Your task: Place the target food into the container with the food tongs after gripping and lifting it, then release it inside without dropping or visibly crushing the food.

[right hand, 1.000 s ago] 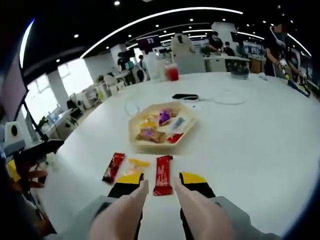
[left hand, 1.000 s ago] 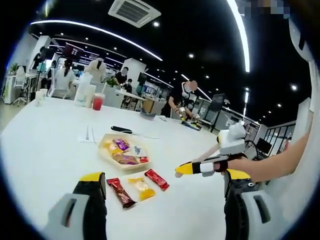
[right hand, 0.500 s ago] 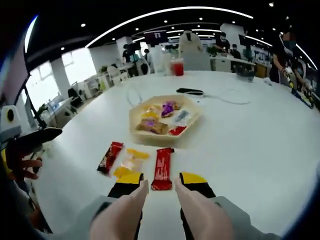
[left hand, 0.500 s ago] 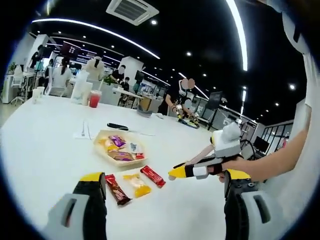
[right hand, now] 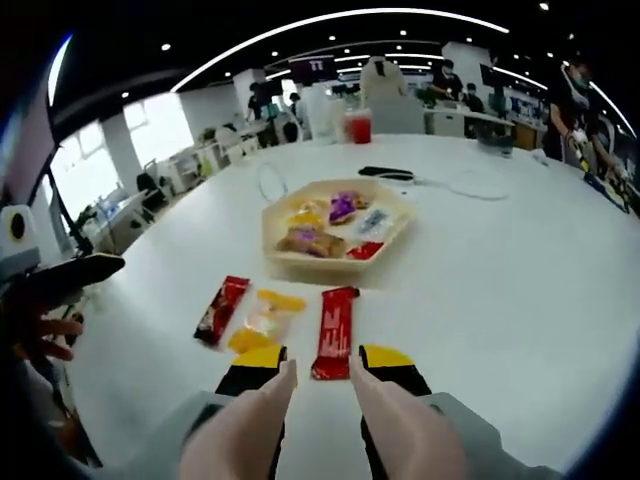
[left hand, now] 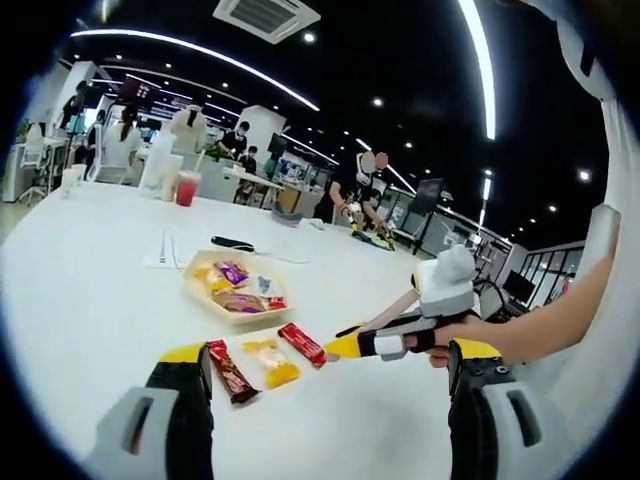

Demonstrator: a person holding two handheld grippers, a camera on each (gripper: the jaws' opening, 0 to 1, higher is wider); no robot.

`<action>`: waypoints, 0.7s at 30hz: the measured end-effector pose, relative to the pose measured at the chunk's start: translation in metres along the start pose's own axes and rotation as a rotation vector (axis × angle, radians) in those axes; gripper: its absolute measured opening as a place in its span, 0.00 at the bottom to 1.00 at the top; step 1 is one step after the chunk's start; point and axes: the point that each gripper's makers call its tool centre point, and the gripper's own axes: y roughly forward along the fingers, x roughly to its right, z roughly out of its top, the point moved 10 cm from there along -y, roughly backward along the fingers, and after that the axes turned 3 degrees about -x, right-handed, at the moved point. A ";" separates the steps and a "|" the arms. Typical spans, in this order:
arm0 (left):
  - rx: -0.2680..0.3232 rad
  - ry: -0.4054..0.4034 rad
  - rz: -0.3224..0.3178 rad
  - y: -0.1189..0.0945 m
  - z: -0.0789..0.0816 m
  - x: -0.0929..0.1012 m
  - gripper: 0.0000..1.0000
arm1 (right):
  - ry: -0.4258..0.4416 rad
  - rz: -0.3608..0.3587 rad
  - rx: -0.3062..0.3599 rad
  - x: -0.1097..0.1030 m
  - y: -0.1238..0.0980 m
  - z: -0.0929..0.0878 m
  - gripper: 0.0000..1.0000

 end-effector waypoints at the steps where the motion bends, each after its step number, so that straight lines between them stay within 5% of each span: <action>1: 0.000 -0.001 0.000 0.000 0.000 -0.001 0.99 | -0.001 0.001 -0.002 0.000 0.002 0.000 0.28; 21: -0.043 0.011 0.004 0.008 -0.004 0.001 0.99 | -0.042 -0.024 0.000 -0.002 0.016 0.000 0.28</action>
